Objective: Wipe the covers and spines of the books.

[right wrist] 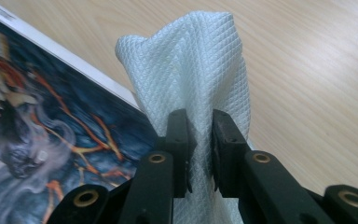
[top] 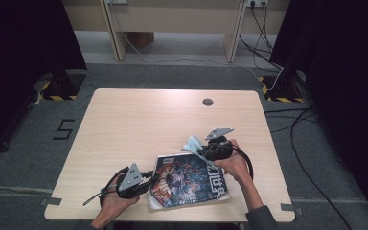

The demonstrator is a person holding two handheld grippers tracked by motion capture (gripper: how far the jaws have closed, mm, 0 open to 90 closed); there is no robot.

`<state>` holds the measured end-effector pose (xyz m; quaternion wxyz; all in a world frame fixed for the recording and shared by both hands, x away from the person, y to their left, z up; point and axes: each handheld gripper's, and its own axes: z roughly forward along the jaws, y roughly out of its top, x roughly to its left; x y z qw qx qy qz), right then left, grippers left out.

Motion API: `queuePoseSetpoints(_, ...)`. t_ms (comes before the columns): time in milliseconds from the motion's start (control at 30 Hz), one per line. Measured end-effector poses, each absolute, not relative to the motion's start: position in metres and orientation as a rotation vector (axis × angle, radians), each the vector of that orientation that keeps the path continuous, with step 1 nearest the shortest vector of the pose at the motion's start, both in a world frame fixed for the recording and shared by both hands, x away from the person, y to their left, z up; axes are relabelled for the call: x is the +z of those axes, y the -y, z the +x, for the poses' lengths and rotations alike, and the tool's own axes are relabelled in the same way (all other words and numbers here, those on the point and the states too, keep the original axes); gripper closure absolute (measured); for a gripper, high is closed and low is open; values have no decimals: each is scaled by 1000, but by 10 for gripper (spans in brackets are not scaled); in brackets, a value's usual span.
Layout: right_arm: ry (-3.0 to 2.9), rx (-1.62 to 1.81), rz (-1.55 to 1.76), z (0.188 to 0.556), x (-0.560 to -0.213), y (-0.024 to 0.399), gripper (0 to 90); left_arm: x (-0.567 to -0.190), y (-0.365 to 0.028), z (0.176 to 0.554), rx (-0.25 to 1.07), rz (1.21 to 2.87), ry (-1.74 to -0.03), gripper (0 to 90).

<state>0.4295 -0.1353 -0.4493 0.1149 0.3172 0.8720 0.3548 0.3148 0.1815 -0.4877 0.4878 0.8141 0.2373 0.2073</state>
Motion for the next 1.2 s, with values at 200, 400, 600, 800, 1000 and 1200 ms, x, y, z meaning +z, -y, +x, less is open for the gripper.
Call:
queuePoseSetpoints(200,-2544,970,991,436,-457,150,794,-487,-181,315,503,1976,-571,777)
queuePoseSetpoints(400,-2520,911,1028,442,-465,163,795,-486,-181,314,507,1973,-566,777)
queuePoseSetpoints(600,-2488,836,1091,448,-475,176,795,-486,-181,314,504,1976,-567,777)
queuePoseSetpoints(800,-2483,784,1089,448,-476,179,795,-485,-181,313,508,1974,-562,777)
queuePoseSetpoints(1000,-2473,749,1097,450,-480,181,795,-485,-181,313,512,1974,-560,777)
queuePoseSetpoints(1200,-2484,792,1079,448,-477,180,797,-486,-181,314,503,1973,-565,776)
